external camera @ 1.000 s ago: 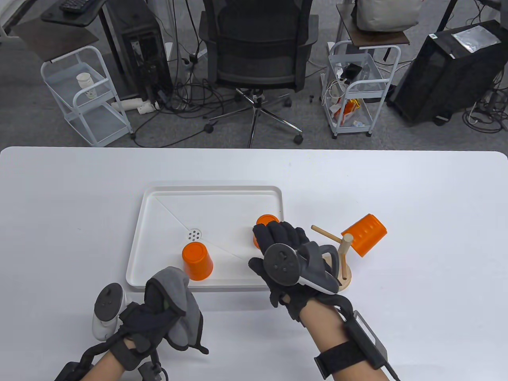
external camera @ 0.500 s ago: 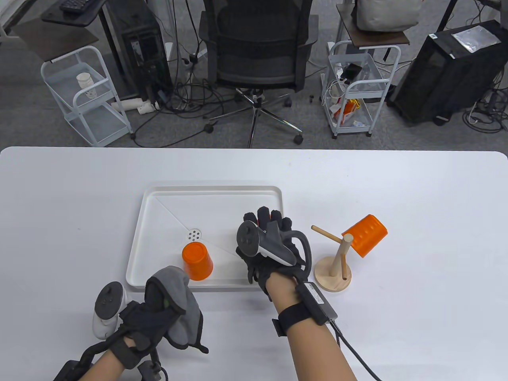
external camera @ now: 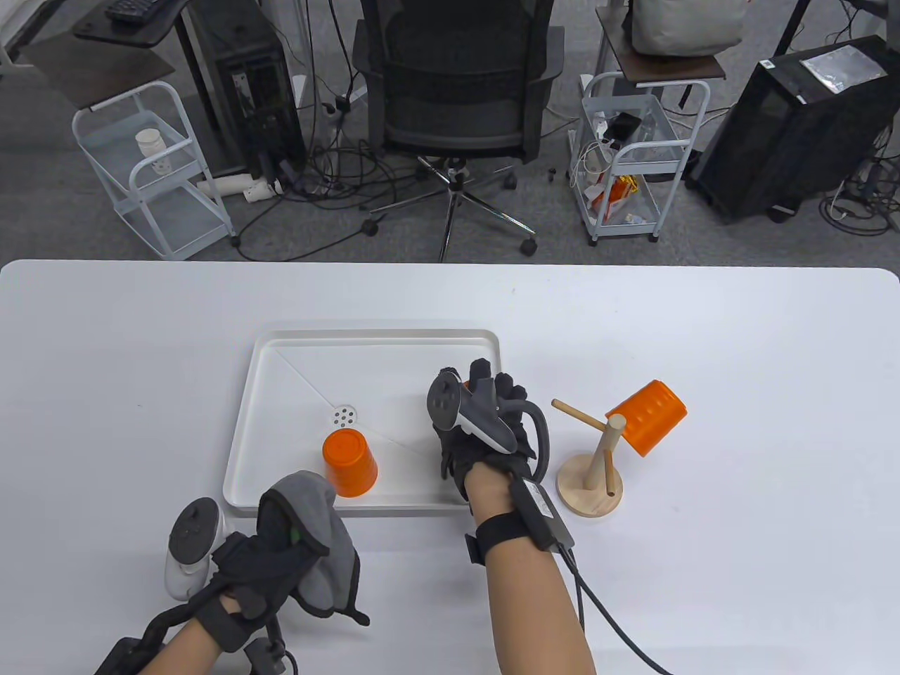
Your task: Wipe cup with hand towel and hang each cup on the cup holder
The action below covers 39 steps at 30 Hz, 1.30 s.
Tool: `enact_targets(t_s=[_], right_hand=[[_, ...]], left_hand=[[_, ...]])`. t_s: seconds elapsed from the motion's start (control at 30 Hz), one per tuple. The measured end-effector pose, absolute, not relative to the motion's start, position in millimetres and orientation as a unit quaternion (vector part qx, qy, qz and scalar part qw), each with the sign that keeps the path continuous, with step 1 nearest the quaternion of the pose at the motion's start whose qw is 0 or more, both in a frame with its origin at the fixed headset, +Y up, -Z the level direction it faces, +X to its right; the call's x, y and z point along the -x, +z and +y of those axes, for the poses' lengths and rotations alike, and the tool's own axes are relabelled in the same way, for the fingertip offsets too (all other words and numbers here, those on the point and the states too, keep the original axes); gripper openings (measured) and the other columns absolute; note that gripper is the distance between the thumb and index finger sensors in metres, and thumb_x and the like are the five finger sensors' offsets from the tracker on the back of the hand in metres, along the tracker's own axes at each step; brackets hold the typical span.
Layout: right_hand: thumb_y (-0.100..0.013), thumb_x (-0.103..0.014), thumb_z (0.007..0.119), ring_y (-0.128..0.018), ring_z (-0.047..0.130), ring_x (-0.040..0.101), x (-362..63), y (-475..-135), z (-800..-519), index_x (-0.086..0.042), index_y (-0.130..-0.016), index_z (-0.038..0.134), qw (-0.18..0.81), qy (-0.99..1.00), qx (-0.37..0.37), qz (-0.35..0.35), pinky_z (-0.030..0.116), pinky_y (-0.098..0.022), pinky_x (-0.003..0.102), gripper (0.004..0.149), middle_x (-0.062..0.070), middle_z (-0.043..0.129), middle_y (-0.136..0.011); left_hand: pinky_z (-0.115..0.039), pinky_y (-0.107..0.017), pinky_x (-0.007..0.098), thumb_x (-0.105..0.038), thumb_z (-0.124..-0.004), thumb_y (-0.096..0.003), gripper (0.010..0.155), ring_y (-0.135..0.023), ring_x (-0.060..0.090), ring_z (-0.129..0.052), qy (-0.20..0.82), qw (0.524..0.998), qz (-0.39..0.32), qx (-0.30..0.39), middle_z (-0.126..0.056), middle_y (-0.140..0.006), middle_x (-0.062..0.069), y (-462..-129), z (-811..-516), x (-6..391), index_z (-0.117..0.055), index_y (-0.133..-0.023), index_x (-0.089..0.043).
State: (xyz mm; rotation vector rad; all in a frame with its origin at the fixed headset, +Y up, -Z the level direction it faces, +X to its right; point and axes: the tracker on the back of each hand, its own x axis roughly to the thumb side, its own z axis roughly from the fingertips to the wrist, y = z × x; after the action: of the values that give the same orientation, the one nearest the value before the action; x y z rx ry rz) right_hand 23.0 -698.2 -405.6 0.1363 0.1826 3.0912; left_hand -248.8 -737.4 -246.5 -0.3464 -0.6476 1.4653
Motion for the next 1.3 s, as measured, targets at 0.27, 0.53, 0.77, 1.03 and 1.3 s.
enact_targets(t_s=[0.27, 0.53, 0.77, 1.03, 1.3], right_hand=[[-0.049, -0.035, 0.071, -0.098, 0.052, 0.053, -20, -407, -698, -0.029, -0.106, 0.036, 0.003, 0.998, -0.047, 0.031, 0.044, -0.074, 0.066, 0.067, 0.016, 0.03, -0.117], [-0.048, -0.036, 0.072, -0.094, 0.06, 0.052, -10, -390, -681, -0.025, -0.105, 0.036, -0.005, 0.996, -0.091, -0.017, 0.05, -0.072, 0.065, 0.068, 0.018, 0.038, -0.115], [-0.048, -0.037, 0.071, -0.09, 0.066, 0.052, -1, -359, -659, -0.02, -0.105, 0.037, 0.026, 0.988, -0.139, -0.065, 0.055, -0.069, 0.066, 0.069, 0.021, 0.044, -0.113], [-0.048, -0.041, 0.07, -0.083, 0.073, 0.051, -5, -321, -647, -0.014, -0.104, 0.036, 0.09, 0.976, -0.175, -0.094, 0.059, -0.065, 0.067, 0.071, 0.026, 0.05, -0.107], [-0.049, -0.047, 0.069, -0.076, 0.082, 0.047, -22, -283, -650, -0.013, -0.104, 0.039, 0.224, 0.943, -0.209, -0.132, 0.065, -0.062, 0.064, 0.072, 0.026, 0.057, -0.103]], left_hand=[[-0.07, -0.062, 0.059, -0.06, -0.069, -0.05, 0.08, -0.079, 0.033, -0.084, 0.652, 0.683, -0.29, 0.155, -0.011, -0.114, 0.003, -247, -737, 249, -0.01, -0.101, -0.039], [-0.07, -0.062, 0.059, -0.06, -0.069, -0.05, 0.08, -0.079, 0.033, -0.083, 0.654, 0.682, -0.289, 0.153, -0.01, -0.114, 0.003, -248, -737, 249, -0.01, -0.101, -0.039], [-0.07, -0.062, 0.059, -0.06, -0.069, -0.0499, 0.08, -0.079, 0.033, -0.084, 0.653, 0.683, -0.29, 0.149, -0.01, -0.114, 0.003, -248, -736, 250, -0.01, -0.101, -0.039], [-0.07, -0.062, 0.059, -0.06, -0.069, -0.0499, 0.08, -0.079, 0.033, -0.083, 0.652, 0.685, -0.29, 0.147, -0.01, -0.114, 0.003, -248, -736, 251, -0.01, -0.101, -0.039], [-0.07, -0.062, 0.06, -0.06, -0.069, -0.05, 0.08, -0.079, 0.033, -0.083, 0.651, 0.686, -0.289, 0.147, -0.011, -0.114, 0.003, -248, -737, 251, -0.011, -0.101, -0.039]])
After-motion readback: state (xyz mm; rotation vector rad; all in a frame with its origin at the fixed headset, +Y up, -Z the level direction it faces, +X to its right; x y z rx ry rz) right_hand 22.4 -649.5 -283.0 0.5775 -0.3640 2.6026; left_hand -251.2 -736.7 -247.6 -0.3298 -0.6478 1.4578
